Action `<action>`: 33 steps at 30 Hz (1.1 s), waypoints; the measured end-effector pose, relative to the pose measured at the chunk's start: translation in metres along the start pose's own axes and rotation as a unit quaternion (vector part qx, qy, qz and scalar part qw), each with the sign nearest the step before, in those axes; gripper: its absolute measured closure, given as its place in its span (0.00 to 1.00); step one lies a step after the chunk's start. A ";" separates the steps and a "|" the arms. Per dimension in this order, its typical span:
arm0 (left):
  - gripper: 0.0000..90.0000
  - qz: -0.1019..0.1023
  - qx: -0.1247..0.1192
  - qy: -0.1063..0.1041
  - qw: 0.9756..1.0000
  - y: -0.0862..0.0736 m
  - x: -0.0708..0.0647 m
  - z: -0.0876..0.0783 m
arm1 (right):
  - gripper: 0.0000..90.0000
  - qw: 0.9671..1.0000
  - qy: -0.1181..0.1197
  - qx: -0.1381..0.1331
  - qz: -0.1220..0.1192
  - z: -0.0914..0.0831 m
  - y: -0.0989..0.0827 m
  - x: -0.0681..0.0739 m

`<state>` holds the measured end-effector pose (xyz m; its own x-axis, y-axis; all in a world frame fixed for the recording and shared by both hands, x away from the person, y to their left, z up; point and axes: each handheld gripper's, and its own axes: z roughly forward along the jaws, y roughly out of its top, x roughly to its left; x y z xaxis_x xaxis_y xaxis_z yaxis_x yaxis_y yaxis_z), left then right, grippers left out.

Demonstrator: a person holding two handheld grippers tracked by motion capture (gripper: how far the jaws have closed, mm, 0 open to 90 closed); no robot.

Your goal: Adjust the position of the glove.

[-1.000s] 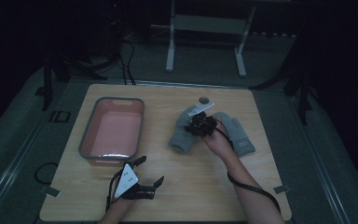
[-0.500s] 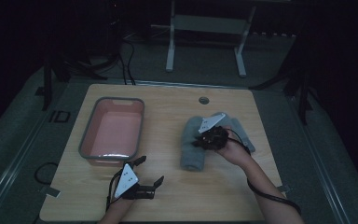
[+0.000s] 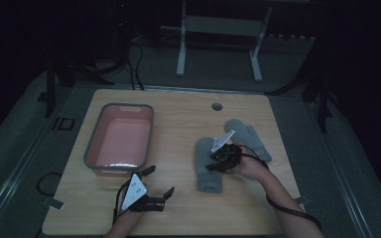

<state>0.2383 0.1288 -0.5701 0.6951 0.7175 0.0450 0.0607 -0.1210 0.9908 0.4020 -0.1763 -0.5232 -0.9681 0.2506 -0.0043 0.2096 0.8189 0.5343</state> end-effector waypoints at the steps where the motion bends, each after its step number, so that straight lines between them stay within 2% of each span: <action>1: 0.06 0.000 0.000 0.000 1.000 0.000 0.000 0.000 | 0.56 1.000 -0.002 0.002 0.007 0.000 -0.001 -0.002; 3: 0.06 0.000 0.001 -0.001 1.000 0.000 0.000 0.000 | 0.58 0.999 -0.001 0.002 0.039 -0.002 -0.003 -0.004; 5: 0.06 0.001 0.002 -0.001 1.000 0.000 0.000 0.000 | 0.59 0.998 -0.012 -0.003 0.059 -0.003 -0.004 -0.002; 7: 0.06 0.001 0.001 -0.001 1.000 0.000 0.000 0.000 | 0.59 0.997 -0.026 -0.005 0.069 -0.005 -0.005 0.002; 9: 0.06 0.000 0.002 -0.001 1.000 0.000 0.000 0.000 | 0.56 0.997 -0.037 -0.015 0.070 -0.009 -0.006 0.006; 10: 0.06 0.000 0.002 -0.001 1.000 0.000 0.000 0.000 | 0.55 0.996 -0.045 -0.022 0.079 -0.012 -0.007 0.009; 11: 0.06 0.001 0.003 -0.001 1.000 0.000 0.000 0.000 | 0.55 0.995 -0.045 -0.029 0.083 -0.014 -0.008 0.010; 12: 0.06 -0.001 0.003 -0.001 1.000 0.000 0.000 0.000 | 0.58 0.995 -0.050 -0.037 0.083 -0.017 -0.009 0.012; 13: 0.06 -0.001 0.003 -0.001 1.000 0.000 0.000 0.000 | 0.73 0.993 -0.062 -0.040 0.090 -0.020 -0.010 0.014; 15: 0.06 0.000 0.003 0.000 1.000 0.000 0.000 0.000 | 0.90 0.990 -0.078 -0.055 0.104 -0.024 -0.012 0.017; 16: 0.06 0.000 0.003 0.000 1.000 0.000 0.000 0.000 | 0.97 0.988 -0.088 -0.056 0.110 -0.024 -0.014 0.018; 17: 0.06 0.001 0.004 0.000 1.000 0.000 0.000 0.000 | 0.99 0.987 -0.095 -0.055 0.113 -0.023 -0.015 0.020; 19: 0.06 0.001 0.003 0.000 1.000 0.000 -0.001 0.000 | 0.99 0.986 -0.101 -0.059 0.119 -0.019 -0.018 0.023; 21: 0.06 0.001 0.003 0.001 1.000 0.000 -0.001 0.000 | 1.00 0.986 -0.119 -0.042 0.113 -0.012 -0.021 0.025; 22: 0.06 0.001 0.003 0.001 1.000 0.000 0.000 0.000 | 1.00 0.985 -0.117 -0.042 0.117 -0.009 -0.023 0.025; 24: 0.06 0.001 0.003 0.001 1.000 0.000 0.000 0.000 | 1.00 0.986 -0.126 -0.030 0.109 -0.003 -0.025 0.024; 26: 0.06 0.001 0.004 0.001 1.000 0.000 0.000 0.000 | 1.00 0.985 -0.122 -0.036 0.113 -0.002 -0.026 0.021; 28: 0.06 0.001 0.004 0.001 1.000 0.000 0.000 0.000 | 1.00 0.986 -0.124 -0.034 0.103 0.001 -0.025 0.018; 30: 0.06 0.001 0.005 0.001 1.000 0.000 0.000 0.000 | 1.00 0.987 -0.113 -0.039 0.106 0.003 -0.024 0.011; 33: 0.06 0.001 0.003 0.000 1.000 0.000 0.000 0.000 | 1.00 0.986 -0.110 -0.040 0.117 0.005 -0.021 0.004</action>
<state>0.2382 0.1283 -0.5699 0.6949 0.7176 0.0474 0.0639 -0.1273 0.9898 0.3940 -0.1895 -0.5390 -0.8395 0.5409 -0.0522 0.4034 0.6846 0.6071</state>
